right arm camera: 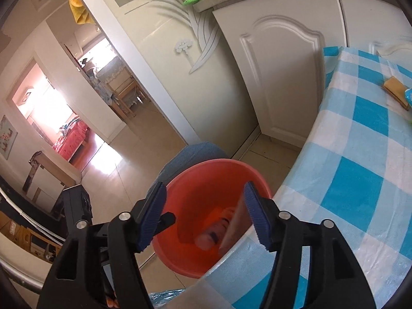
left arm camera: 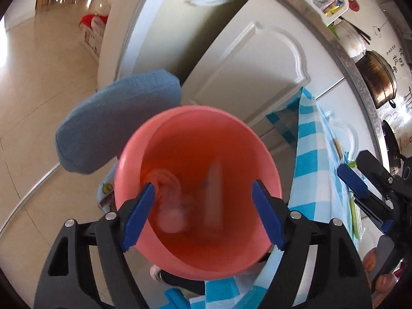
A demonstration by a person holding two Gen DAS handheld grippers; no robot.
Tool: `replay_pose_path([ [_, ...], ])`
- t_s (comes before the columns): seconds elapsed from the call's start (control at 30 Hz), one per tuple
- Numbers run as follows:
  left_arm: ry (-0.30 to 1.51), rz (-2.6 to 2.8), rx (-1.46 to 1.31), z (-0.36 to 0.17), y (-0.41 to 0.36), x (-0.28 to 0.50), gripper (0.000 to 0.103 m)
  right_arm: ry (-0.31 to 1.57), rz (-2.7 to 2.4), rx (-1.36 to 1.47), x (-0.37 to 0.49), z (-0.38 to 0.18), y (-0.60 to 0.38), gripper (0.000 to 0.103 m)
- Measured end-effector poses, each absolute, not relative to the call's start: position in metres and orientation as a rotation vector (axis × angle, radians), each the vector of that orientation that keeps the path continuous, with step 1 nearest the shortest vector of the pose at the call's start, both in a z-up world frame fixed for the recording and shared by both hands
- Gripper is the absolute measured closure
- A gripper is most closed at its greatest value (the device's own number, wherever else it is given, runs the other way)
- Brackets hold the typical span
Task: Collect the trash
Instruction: 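Return both tools to the table near the sponge pack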
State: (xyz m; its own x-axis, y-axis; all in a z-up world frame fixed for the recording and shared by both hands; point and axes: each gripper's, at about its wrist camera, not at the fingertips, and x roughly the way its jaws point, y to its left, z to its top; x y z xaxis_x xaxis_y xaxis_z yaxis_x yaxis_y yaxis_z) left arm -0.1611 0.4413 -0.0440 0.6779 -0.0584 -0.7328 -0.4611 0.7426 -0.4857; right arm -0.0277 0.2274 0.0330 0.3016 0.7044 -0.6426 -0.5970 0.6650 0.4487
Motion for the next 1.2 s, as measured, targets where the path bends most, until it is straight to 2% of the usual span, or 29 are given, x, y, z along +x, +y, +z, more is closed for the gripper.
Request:
replay_pose_path([
  [0.07,0.758,0.247,-0.653,-0.035,0.439,-0.165,0.021,0.890,0.839,0.147,-0.028,0.040,0.213,0.021],
  [0.13,0.719,0.247,-0.593,-0.026,0.437,-0.169,0.017,0.854,0.821,0.164,-0.030,0.046,0.197,0.019],
  [0.2,0.704,0.246,-0.551,-0.018,0.434,-0.170,0.014,0.813,0.792,0.170,-0.034,0.052,0.180,0.013],
  [0.4,0.697,0.259,-0.439,0.003,0.420,-0.172,0.012,0.685,0.734,0.135,-0.047,0.065,0.143,0.011],
  [0.5,0.674,0.270,-0.408,0.013,0.410,-0.173,0.007,0.572,0.705,0.075,-0.058,0.073,0.133,0.009],
  [0.67,0.652,0.266,-0.420,0.023,0.403,-0.176,0.007,0.398,0.664,0.007,-0.078,0.081,0.116,0.005],
  [1.2,0.625,0.178,-0.363,0.046,0.350,-0.172,0.006,0.327,0.535,0.111,-0.078,0.082,0.049,0.005],
])
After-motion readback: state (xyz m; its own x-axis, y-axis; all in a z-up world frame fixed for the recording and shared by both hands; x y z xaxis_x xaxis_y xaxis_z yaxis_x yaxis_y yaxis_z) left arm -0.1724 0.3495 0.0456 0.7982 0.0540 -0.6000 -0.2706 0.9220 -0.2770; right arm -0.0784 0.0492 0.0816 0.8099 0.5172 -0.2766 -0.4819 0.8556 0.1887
